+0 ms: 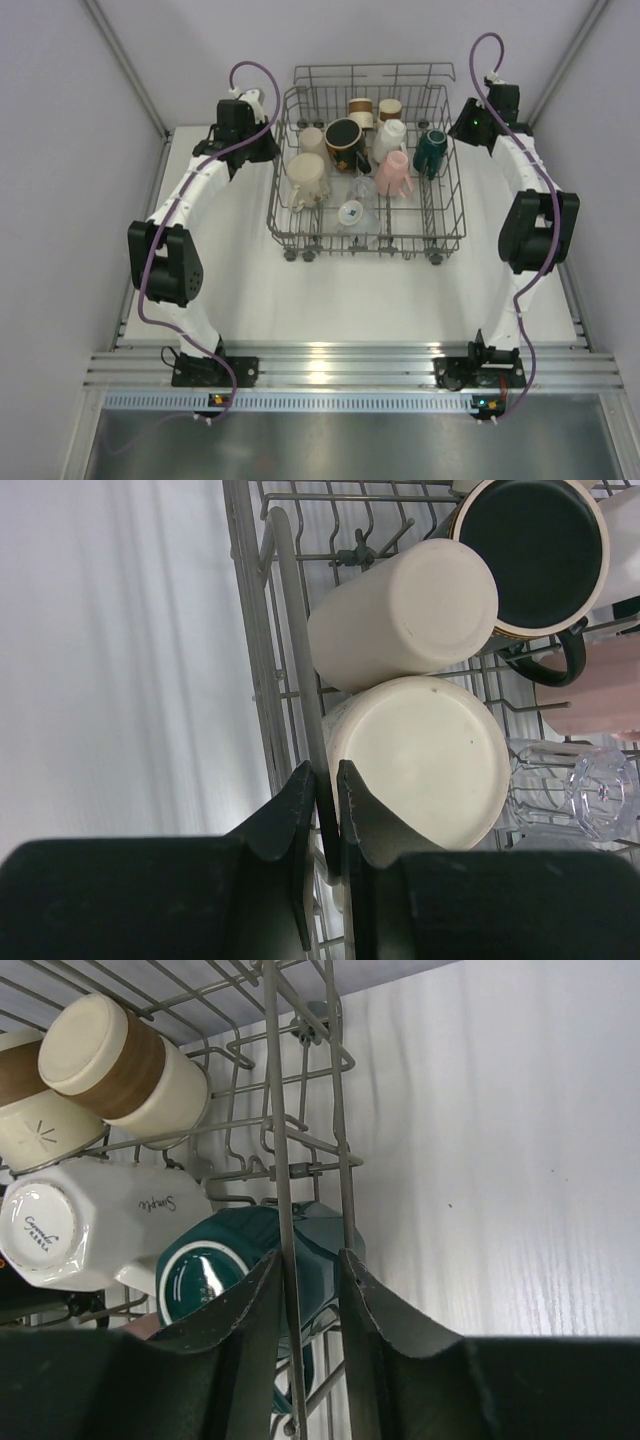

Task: Load the cups into the dish rack
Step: Move the dish rack

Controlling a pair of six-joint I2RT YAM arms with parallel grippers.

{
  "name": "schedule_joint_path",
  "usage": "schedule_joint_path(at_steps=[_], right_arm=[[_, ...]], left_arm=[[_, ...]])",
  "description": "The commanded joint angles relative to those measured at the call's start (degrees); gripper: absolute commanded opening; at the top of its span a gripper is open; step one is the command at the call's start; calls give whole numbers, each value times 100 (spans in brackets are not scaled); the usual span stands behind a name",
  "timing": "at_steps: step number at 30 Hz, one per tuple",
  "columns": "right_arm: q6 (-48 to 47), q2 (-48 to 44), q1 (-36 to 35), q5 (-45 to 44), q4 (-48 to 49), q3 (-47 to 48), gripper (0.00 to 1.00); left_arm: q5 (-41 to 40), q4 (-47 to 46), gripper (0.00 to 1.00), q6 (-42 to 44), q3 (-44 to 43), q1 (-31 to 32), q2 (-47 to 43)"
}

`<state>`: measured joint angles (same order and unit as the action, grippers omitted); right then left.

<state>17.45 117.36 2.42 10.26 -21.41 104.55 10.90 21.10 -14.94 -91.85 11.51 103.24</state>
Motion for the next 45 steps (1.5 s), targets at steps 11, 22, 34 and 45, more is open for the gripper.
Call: schedule_joint_path(at_steps=[11, 22, 34, 45], right_arm=[[136, -881, -171, -261, 497, -971, 0], [83, -2330, -198, -420, 708, -2746, 0], [127, -3150, -391, -604, 69, -3328, 27], [-75, -3263, -294, -1228, -1004, -2056, 52]], left_arm=[[914, -317, 0, 97, 18, 256, -14], [853, -317, 0, 132, 800, 326, -577], [642, -317, 0, 264, 1144, 343, -902], [510, -309, 31, 255, 1047, 343, -1060]])
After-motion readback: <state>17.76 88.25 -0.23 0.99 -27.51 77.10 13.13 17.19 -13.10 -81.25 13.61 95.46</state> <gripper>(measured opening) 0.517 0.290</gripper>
